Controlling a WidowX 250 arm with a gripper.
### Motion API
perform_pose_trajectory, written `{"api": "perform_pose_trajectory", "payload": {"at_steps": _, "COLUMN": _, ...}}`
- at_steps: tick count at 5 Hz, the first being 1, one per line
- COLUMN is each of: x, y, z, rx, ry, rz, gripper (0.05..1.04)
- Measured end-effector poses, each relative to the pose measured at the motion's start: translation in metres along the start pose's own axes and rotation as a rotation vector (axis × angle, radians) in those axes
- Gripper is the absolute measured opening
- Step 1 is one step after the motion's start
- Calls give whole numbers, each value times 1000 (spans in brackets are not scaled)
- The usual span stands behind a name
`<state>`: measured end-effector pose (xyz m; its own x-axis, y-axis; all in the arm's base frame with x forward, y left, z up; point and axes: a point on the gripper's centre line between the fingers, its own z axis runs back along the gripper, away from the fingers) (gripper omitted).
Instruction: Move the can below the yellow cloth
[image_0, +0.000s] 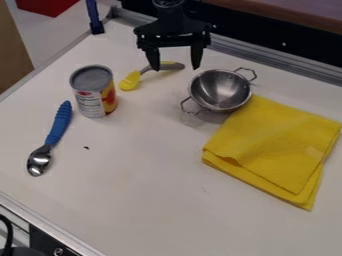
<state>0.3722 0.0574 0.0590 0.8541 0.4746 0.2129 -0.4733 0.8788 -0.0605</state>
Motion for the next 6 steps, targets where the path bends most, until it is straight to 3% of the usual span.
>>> {"api": "perform_pose_trajectory", "payload": {"at_steps": 1, "x": -7, "y": 3, "z": -12, "rx": 14, "ry": 41, "rz": 6, "gripper": 999}}
{"api": "perform_pose_trajectory", "payload": {"at_steps": 4, "x": 58, "y": 67, "z": -7, "rx": 21, "ry": -32, "rz": 129, "gripper": 999}}
{"api": "perform_pose_trajectory", "payload": {"at_steps": 5, "x": 70, "y": 89, "z": -18, "rx": 25, "ry": 9, "rz": 116, "gripper": 999}}
{"api": "perform_pose_trajectory", "payload": {"at_steps": 6, "x": 83, "y": 109, "z": -17, "rx": -29, "ry": 20, "rz": 156, "gripper": 999}}
